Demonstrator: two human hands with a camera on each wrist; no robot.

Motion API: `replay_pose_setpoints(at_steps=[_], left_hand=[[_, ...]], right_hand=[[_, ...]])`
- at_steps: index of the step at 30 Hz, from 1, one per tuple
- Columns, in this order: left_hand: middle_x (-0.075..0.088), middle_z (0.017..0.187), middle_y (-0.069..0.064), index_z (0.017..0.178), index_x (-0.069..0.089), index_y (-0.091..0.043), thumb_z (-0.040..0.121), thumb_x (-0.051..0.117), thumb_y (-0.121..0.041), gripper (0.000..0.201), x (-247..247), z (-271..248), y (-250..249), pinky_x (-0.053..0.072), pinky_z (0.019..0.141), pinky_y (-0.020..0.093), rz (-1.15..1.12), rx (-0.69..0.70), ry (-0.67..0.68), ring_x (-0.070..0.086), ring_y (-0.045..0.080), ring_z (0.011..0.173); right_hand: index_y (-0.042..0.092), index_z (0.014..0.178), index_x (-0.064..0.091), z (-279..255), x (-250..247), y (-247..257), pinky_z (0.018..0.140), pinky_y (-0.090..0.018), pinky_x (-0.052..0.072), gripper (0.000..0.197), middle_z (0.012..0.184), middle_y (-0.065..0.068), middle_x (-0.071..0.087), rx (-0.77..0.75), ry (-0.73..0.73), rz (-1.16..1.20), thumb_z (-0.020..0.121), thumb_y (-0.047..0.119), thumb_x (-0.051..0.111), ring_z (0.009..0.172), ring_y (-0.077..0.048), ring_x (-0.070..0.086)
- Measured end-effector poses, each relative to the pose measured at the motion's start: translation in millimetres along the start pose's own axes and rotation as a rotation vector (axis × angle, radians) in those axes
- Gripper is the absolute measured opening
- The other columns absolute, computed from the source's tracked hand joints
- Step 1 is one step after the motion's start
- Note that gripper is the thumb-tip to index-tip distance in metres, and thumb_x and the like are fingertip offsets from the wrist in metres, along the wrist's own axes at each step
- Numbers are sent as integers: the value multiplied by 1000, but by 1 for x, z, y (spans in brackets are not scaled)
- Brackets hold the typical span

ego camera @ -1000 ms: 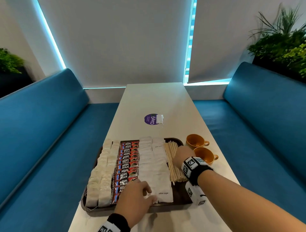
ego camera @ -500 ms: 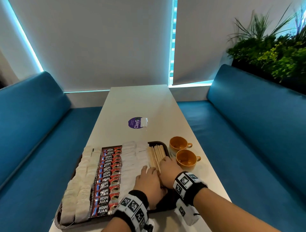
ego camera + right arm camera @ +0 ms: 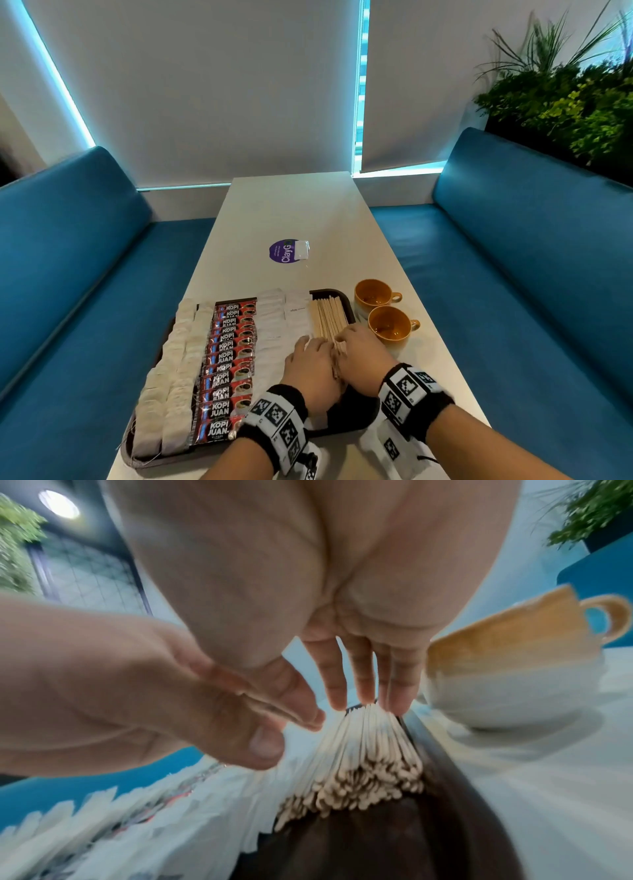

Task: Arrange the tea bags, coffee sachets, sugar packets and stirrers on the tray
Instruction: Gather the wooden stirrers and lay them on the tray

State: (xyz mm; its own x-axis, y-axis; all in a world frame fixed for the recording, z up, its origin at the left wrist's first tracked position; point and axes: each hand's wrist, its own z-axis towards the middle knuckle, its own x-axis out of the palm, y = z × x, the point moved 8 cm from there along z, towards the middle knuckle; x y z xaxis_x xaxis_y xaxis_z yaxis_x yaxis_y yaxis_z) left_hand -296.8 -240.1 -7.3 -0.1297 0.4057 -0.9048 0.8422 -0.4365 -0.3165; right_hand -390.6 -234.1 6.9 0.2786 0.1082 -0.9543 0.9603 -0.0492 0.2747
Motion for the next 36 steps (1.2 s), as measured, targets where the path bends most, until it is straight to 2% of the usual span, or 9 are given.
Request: replay_pose_setpoints(at_steps=[2, 4, 8, 13, 21, 25, 27, 32, 36], left_hand=[[37, 151, -4, 146, 41, -26, 92, 54, -29, 56, -5, -10, 3, 28, 116, 44, 18, 25, -73, 23, 26, 143], [46, 137, -8, 134, 52, -31, 91, 52, -27, 44, -5, -19, 4, 32, 109, 41, 52, 60, -93, 30, 23, 130], [54, 118, -5, 115, 63, -27, 90, 48, -26, 30, 4, -29, -1, 34, 100, 41, 112, 90, -30, 35, 24, 117], [54, 120, 7, 120, 59, -15, 93, 46, -34, 35, 17, -25, -12, 35, 102, 45, 255, 74, 91, 37, 30, 119], [48, 132, 13, 130, 53, -11, 95, 45, -41, 47, 13, -13, -12, 34, 107, 48, 337, 44, 99, 33, 34, 127], [49, 130, 11, 126, 54, -12, 93, 45, -39, 44, 14, -14, -11, 34, 107, 48, 312, 58, 72, 34, 34, 126], [49, 130, 11, 126, 54, -13, 93, 46, -40, 44, 16, -15, -10, 34, 106, 48, 308, 60, 71, 34, 34, 126], [44, 136, 10, 137, 46, -18, 93, 49, -41, 50, 16, -15, -14, 33, 107, 48, 274, 85, 34, 32, 34, 128], [36, 143, 6, 141, 41, -23, 89, 52, -43, 57, 14, -13, -12, 32, 106, 49, 252, 100, -6, 30, 33, 128]], right_hand=[[17, 130, 64, -9, -4, -13, 105, -32, 49, 33, 133, -4, 60, 51, -46, 145, 98, 17, 57, 123, -21, 57], [20, 121, 71, -20, 1, -21, 99, -28, 54, 24, 119, 3, 68, 88, 7, 186, 99, 19, 61, 112, -13, 64], [22, 113, 75, -37, 19, -30, 95, -29, 57, 20, 108, 2, 72, 149, 148, 157, 99, 26, 61, 100, -13, 66], [24, 115, 74, -37, 22, -29, 94, -31, 56, 24, 113, 2, 65, 107, 132, 94, 94, 25, 62, 102, -16, 63], [21, 132, 64, -27, 21, -24, 105, -36, 47, 35, 126, -1, 55, 71, 130, 42, 98, 28, 56, 118, -21, 50], [22, 114, 72, -28, 22, -33, 86, -26, 55, 22, 107, 4, 62, 164, 83, 145, 95, 27, 62, 95, -13, 62], [23, 112, 71, -28, 25, -34, 82, -24, 55, 20, 104, 4, 64, 192, 94, 143, 95, 28, 62, 92, -12, 63], [26, 118, 70, -25, 13, -25, 95, -33, 57, 24, 114, 6, 58, 156, 7, 139, 96, 27, 61, 104, -14, 61], [30, 150, 44, -18, 7, -12, 114, -39, 43, 57, 153, 9, 39, 26, 30, 98, 95, 22, 57, 137, -18, 40]])
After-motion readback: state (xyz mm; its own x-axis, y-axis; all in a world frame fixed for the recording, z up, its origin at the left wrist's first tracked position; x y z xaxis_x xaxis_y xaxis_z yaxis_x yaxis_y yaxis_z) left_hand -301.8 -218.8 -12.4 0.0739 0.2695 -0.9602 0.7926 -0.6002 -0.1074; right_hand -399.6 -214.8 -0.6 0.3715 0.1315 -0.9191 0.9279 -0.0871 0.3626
